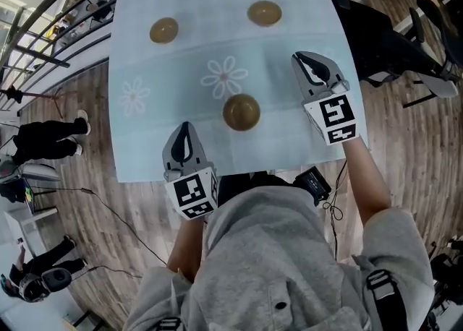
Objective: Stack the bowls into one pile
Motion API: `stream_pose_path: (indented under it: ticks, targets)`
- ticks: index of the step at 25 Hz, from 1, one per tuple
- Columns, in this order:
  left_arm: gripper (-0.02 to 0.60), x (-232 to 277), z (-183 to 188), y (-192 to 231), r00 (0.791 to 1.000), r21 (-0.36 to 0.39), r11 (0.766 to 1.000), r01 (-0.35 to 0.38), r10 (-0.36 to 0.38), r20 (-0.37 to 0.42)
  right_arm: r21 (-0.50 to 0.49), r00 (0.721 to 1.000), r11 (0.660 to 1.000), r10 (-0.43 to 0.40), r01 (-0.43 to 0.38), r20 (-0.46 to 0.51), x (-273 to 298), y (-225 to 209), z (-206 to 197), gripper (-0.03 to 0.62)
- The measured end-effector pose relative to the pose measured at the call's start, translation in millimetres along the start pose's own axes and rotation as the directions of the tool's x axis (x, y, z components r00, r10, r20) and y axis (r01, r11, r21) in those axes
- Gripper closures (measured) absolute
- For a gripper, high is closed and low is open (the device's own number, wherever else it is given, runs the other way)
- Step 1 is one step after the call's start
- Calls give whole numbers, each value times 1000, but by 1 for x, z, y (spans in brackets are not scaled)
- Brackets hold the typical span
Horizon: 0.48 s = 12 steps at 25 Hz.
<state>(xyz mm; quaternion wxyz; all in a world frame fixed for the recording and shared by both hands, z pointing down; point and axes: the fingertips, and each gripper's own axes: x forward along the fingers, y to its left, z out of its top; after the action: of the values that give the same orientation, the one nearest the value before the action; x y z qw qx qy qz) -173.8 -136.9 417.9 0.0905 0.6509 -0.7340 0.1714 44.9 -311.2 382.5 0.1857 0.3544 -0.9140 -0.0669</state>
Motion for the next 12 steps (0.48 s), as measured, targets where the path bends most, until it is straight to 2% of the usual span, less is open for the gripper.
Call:
stream_pose_path:
  ticks: [12]
  targets:
    - [563, 31, -12, 30, 999, -16, 1000, 15, -15, -44, -92, 996, 996, 8, -16, -89, 85, -7, -7, 564]
